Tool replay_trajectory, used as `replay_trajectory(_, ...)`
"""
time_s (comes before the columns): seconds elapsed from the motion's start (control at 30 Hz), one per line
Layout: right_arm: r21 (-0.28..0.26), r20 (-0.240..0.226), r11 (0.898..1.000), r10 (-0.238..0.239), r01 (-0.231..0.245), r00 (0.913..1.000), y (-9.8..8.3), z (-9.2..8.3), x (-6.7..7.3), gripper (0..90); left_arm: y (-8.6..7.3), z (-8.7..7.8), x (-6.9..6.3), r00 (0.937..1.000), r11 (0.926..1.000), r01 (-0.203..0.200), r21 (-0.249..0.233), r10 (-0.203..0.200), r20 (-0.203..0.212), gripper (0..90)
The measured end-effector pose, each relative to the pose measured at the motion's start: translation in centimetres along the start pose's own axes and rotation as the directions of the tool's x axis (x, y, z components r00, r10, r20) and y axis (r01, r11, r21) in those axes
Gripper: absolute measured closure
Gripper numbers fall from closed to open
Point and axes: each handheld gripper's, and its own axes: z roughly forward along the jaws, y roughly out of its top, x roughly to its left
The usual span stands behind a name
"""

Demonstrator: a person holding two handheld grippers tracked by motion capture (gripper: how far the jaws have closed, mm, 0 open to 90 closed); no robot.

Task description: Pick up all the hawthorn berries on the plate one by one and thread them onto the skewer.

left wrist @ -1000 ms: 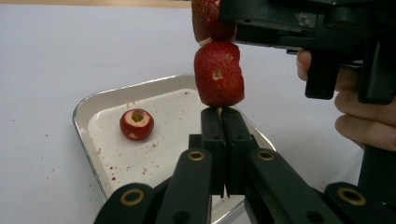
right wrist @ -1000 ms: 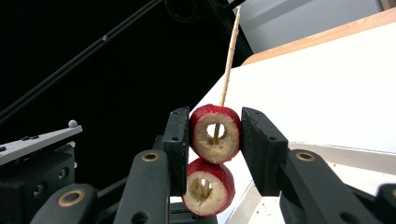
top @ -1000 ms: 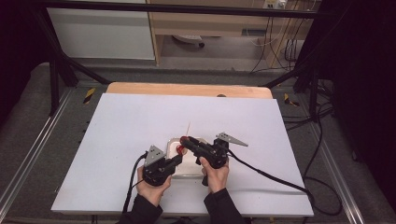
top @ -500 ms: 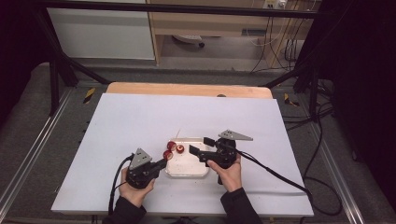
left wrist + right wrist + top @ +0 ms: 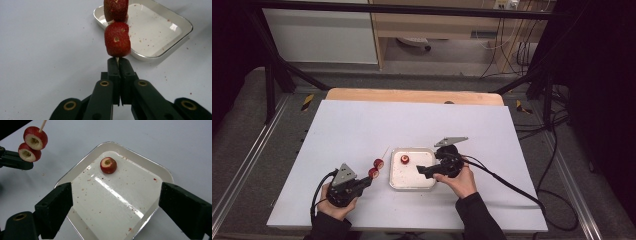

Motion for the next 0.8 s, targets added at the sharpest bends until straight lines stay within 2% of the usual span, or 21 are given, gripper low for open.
replay_trajectory(0.27, 0.102, 0.006, 0.995, -0.015, 0.015, 0.9999, 2.4, 1.5, 0.3, 10.3, -0.5, -0.2, 0.6, 1.0000, 1.0000, -0.004, 0.007, 0.004, 0.008, 88.6)
replay_trajectory(0.37, 0.149, 0.004, 0.988, -0.035, 0.034, 0.9994, 2.9, 2.4, 0.5, 9.6, -0.6, -0.3, 0.6, 0.9999, 0.9999, -0.011, 0.009, 0.011, 0.008, 88.7)
replay_trajectory(0.53, 0.214, 0.003, 0.976, -0.037, 0.035, 0.9993, 3.8, 4.1, 0.8, 8.4, -0.6, -0.3, 0.7, 0.9998, 0.9998, -0.019, 0.010, 0.019, 0.007, 88.7)
replay_trajectory(0.67, 0.241, -0.003, 0.970, -0.038, 0.038, 0.9993, 4.6, 5.3, 1.1, 8.8, -0.7, -0.2, 0.7, 0.9998, 0.9997, -0.020, 0.012, 0.020, 0.001, 88.7)
replay_trajectory(0.8, 0.302, -0.001, 0.952, -0.061, 0.059, 0.9981, 5.2, 6.5, 1.2, 12.0, -0.7, -0.2, 0.7, 0.9998, 0.9997, -0.018, 0.017, 0.018, 0.000, 88.7)
